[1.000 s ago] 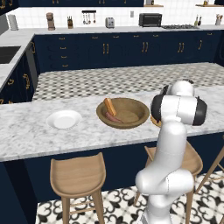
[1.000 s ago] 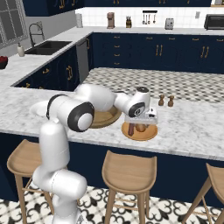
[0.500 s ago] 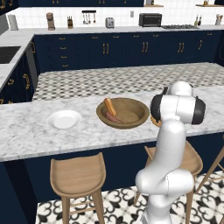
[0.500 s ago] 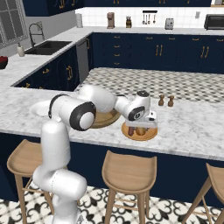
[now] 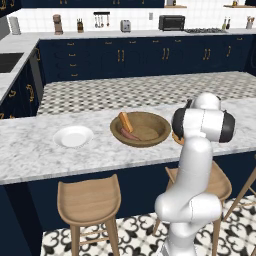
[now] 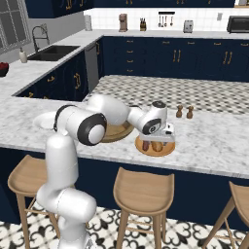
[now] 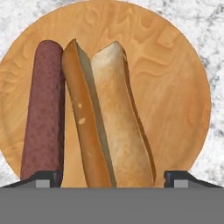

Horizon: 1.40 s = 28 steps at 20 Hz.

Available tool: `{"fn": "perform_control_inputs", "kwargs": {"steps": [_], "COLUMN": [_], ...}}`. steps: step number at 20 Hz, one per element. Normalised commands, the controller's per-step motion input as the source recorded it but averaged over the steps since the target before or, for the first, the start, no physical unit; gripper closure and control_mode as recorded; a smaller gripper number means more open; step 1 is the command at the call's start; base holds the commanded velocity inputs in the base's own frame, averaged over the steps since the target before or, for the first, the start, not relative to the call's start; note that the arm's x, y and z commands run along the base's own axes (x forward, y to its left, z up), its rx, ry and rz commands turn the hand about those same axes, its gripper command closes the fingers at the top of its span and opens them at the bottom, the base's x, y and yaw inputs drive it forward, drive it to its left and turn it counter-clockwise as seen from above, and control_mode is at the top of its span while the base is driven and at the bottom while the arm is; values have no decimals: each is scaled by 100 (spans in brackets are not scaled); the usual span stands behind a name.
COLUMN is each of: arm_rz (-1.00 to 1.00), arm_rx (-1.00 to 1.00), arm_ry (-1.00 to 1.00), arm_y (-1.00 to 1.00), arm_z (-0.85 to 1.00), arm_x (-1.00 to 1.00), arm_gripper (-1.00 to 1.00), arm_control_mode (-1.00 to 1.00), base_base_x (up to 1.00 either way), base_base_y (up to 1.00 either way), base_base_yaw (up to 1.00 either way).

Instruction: Place one bun and one sausage from the bowl on each plate.

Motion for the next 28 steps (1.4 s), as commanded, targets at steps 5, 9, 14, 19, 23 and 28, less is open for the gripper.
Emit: {"fn": "perform_control_inputs", "kwargs": {"steps": [5, 9, 14, 19, 23, 28], "arm_rz": [0, 0, 0, 0, 0, 0], "arm_rx": [0, 0, 1, 5, 7, 17], "arm_ry": [-6, -11, -5, -2, 0, 0], "arm_y": [4, 56, 60, 59, 70, 69], "arm_z": [45, 75, 49, 51, 45, 21], "arm_x": [-19, -50, -56, -26, 0, 0], "arm_gripper": [-100, -100, -100, -100, -100, -100], "arm_control_mode": [-100, -100, -100, -100, -100, -100], "base_base_x": [0, 0, 0, 0, 0, 0], "base_base_y": [0, 0, 0, 0, 0, 0], "base_base_yaw": [0, 0, 0, 0, 0, 0]}}
